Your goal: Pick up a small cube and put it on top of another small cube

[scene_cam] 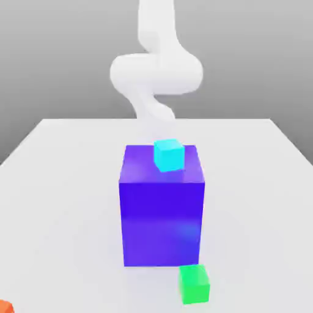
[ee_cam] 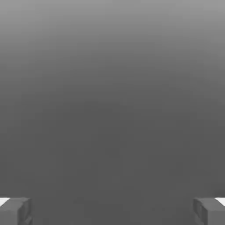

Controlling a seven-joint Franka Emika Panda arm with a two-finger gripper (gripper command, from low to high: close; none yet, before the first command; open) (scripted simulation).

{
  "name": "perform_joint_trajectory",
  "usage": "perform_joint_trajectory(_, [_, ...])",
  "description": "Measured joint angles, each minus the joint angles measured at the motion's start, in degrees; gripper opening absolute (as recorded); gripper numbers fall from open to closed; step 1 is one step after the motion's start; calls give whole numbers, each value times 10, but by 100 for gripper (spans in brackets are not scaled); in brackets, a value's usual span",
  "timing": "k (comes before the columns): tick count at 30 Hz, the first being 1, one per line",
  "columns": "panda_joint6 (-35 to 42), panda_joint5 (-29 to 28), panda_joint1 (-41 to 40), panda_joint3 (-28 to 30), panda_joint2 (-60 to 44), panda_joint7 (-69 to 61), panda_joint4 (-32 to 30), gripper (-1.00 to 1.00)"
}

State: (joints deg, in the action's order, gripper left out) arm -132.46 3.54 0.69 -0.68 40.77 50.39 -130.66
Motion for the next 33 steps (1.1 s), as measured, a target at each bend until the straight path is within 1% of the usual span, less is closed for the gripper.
perform_joint_trajectory(4, [-10, 51, 8, -19, -84, 81, 19, 0])
perform_joint_trajectory(8, [-19, 87, 13, -47, -164, 169, 37, 0])
perform_joint_trajectory(12, [-30, 103, 16, -81, -243, 271, 55, 0])
perform_joint_trajectory(15, [-41, 101, 20, -108, -303, 356, 67, 0])
perform_joint_trajectory(18, [-54, 86, 34, -131, -363, 451, 79, 0])
perform_joint_trajectory(23, [-76, 39, 77, -140, -463, 623, 99, 0])
perform_joint_trajectory(28, [-97, -17, 135, -124, -561, 801, 119, 0])
perform_joint_trajectory(33, [-115, -67, 213, -86, -653, 974, 140, 0])
